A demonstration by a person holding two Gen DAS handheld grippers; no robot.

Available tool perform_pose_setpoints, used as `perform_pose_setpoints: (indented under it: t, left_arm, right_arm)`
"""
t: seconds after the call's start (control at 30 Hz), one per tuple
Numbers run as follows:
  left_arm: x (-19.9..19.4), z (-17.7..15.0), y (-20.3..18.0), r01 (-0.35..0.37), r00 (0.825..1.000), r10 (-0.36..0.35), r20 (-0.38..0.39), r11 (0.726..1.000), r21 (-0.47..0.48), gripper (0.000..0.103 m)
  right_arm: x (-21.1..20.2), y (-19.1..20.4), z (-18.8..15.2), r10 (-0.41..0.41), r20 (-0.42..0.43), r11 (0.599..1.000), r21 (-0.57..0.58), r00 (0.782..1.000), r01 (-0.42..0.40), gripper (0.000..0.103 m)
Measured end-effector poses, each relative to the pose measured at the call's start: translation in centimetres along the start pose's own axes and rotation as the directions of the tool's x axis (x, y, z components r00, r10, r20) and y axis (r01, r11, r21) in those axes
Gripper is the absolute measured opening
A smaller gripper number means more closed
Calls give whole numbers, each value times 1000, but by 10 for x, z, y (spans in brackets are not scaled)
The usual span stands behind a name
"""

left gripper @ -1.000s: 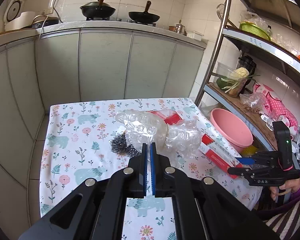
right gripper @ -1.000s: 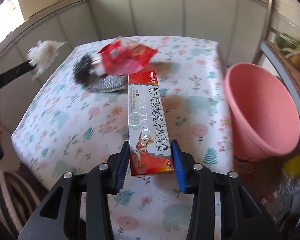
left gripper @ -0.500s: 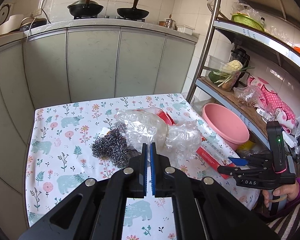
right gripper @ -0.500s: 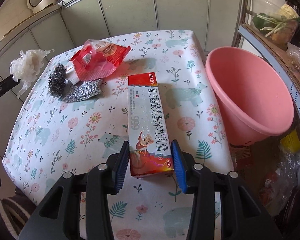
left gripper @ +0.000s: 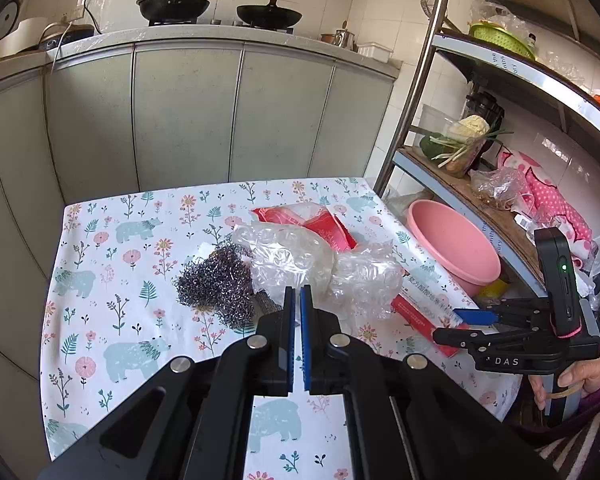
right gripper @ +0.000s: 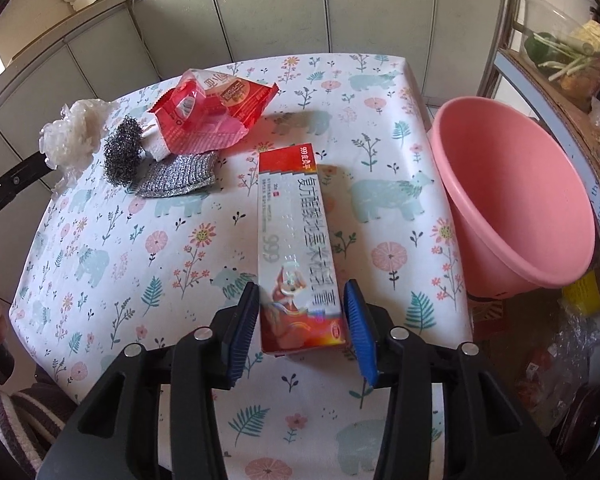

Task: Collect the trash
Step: 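Grasp and lift the red-and-white ointment box with the right gripper while the left holds plastic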

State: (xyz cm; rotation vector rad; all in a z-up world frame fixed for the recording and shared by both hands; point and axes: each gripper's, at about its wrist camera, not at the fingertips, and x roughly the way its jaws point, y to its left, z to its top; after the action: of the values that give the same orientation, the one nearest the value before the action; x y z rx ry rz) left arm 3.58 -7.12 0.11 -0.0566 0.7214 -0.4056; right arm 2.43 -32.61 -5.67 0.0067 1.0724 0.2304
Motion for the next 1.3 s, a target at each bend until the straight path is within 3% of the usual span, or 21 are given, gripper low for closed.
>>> perform_pose_setpoints:
  t: [0.4,0.73,0.8,0.97,1.3]
  left_arm:
    - [17,9,-11,-43,999,43,-12,999,25,2]
    - [29,17,-26,-64,998,65,-14,995,71,0]
    - [30,18,-29,-67,998,69,-15,995,80,0]
    - [33,20,-36,-65,998,67,-16,993,97,0]
    - [21,27,-36,-45,999,43,18,996,80,0]
  right_arm:
    - [4,13,18,46,-31,997,-58,998,-48,52]
    - [22,2,21,73,-33,997,28,997,-72,52]
    - [20,-4,20,90,-17,995,55,996,-89,44]
    - [13,-16,14,125,14,987,100,992,-126,43]
    - [-27,-41,9,154,166,971,155,974,-180,43]
